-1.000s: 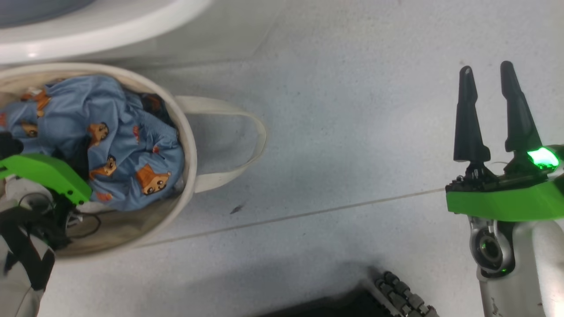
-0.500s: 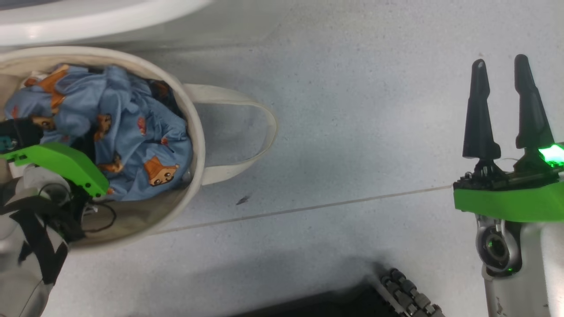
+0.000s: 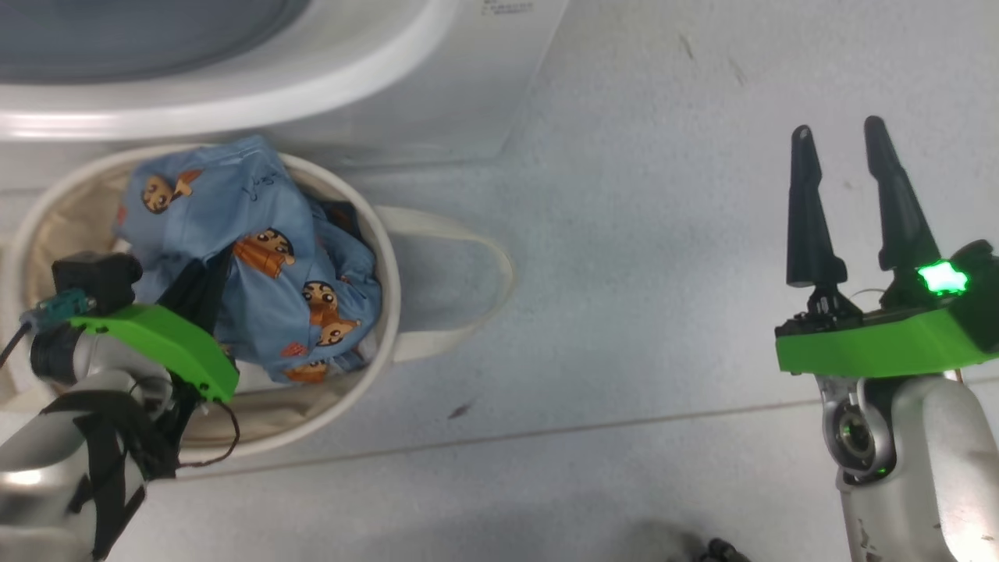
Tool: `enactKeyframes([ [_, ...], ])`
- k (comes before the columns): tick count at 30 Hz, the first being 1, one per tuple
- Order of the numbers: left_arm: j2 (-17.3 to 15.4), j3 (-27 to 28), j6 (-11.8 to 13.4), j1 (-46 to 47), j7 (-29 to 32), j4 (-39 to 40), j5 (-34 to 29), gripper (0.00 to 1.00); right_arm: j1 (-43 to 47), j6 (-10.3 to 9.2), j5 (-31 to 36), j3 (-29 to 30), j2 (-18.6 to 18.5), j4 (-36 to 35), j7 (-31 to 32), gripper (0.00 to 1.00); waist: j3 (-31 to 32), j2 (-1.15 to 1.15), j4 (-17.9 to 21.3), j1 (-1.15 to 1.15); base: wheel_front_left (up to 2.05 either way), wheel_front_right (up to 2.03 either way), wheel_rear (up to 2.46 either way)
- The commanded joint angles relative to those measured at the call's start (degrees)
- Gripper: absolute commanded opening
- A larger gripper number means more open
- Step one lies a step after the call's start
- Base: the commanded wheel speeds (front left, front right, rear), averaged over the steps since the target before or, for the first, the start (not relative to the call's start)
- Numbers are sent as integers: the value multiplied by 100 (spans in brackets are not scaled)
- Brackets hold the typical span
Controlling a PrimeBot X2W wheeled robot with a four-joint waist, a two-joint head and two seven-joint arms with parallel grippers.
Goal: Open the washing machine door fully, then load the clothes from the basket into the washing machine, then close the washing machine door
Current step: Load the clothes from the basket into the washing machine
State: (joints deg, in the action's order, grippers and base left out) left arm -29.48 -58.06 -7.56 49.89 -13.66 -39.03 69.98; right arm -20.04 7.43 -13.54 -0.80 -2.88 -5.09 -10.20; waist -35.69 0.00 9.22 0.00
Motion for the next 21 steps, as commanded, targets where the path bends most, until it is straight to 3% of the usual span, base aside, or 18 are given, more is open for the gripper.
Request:
enactKeyframes([
  [1,-313,146,8,-86,-109,90,-61,0,29,6,34,-134,0,-91,34,100,406,0,-177,0,0,0,0],
  [17,-505,2611,14,-1750,-133,1755,-1844,0,302,6,-112,-284,1,621,104,100,1982,0,-633,0,0,0,0],
  [21,-533,3069,167,-2267,-133,2295,-2023,0,407,6,-167,-298,1,740,103,100,2277,0,-687,0,0,0,0],
])
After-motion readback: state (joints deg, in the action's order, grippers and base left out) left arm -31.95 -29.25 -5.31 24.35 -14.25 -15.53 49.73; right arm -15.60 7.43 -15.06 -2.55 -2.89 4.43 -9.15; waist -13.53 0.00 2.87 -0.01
